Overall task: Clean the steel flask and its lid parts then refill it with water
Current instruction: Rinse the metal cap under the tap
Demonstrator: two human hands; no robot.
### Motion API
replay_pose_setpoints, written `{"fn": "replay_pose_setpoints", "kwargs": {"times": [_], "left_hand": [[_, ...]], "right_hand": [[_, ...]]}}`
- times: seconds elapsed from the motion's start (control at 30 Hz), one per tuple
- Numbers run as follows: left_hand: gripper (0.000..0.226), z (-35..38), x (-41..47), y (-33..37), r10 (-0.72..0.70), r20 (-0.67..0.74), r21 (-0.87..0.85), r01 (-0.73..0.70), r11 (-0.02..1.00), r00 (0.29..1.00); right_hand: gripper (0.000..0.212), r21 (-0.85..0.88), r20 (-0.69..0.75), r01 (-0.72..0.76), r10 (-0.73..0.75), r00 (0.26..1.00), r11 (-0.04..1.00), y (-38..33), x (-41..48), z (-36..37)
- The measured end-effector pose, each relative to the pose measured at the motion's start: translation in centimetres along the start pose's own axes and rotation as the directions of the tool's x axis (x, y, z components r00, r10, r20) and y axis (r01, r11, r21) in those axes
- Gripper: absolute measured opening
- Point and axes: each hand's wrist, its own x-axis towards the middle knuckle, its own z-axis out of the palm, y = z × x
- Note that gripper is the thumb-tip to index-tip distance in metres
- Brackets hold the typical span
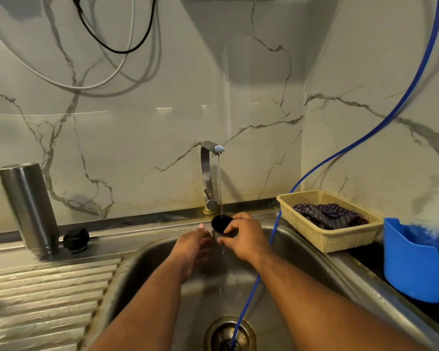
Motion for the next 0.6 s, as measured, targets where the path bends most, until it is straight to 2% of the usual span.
{"fn": "replay_pose_setpoints", "kwargs": {"times": [0.07, 0.17, 0.27, 0.37, 0.6], "left_hand": [[0.038, 0.0, -0.09, -0.12, 0.003, 0.001, 0.001, -0.003, 1.0, 1.0], [0.04, 0.13, 0.16, -0.14, -0.002, 0.016, 0.015, 0.001, 1.0, 1.0], [0.04, 0.29, 0.18, -0.15, -0.022, 0.028, 0.014, 0.021, 1.0, 0.999], [0.039, 0.41, 0.31, -0.3, -0.019, 0.027, -0.016, 0.02, 1.0, 0.999], [0.037, 0.32, 0.33, -0.42, -0.045, 0.015, -0.081, 0.046, 0.996, 0.999]], "right_hand": [[0.023, -0.088, 0.091, -0.012, 0.02, 0.996, 0.996, -0.07, -0.28, 0.11], [0.025, -0.051, 0.035, -0.001, 0.003, 0.999, 0.999, 0.01, -0.07, 0.22], [0.022, -0.088, 0.115, -0.037, 0.047, 0.992, 0.995, -0.42, -0.09, 0.04], [0.02, -0.062, 0.073, -0.001, 0.006, 0.997, 0.998, -0.29, -0.06, 0.02], [0.02, -0.008, 0.041, -0.025, 0.025, 0.999, 1.0, -0.41, 0.15, -0.03]]}}
